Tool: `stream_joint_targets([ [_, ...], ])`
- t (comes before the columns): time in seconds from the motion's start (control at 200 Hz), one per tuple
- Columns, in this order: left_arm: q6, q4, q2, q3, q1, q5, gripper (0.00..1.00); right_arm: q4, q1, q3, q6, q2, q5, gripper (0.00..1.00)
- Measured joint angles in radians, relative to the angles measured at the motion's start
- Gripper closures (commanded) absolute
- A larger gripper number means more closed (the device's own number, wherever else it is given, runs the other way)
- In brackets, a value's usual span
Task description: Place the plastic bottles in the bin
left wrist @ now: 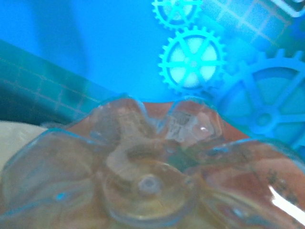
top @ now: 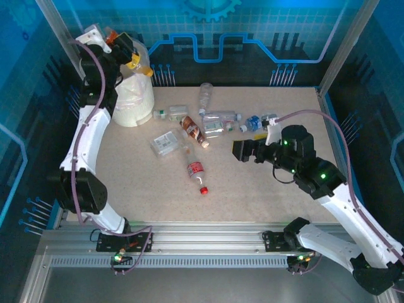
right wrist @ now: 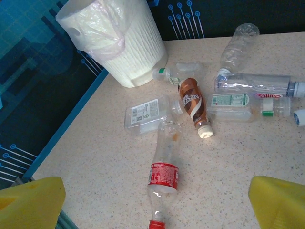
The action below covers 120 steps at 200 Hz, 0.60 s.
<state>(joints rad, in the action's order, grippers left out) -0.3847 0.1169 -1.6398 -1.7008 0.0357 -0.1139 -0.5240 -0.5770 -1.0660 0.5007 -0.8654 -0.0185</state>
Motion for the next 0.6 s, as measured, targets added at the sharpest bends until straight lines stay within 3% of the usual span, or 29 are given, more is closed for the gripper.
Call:
stream_joint_targets([
  [0.21,0.071,0.032,-0.086,-0.066,0.037,-0.092,0.49,-0.007,0.016,0.036,0.015,0.043,0.020,0.00],
  [0.6,0.081,0.019,-0.219,-0.167,0.061,-0.111,0.46,-0.016,0.022,0.066,0.033,0.083,0.042,0.00],
])
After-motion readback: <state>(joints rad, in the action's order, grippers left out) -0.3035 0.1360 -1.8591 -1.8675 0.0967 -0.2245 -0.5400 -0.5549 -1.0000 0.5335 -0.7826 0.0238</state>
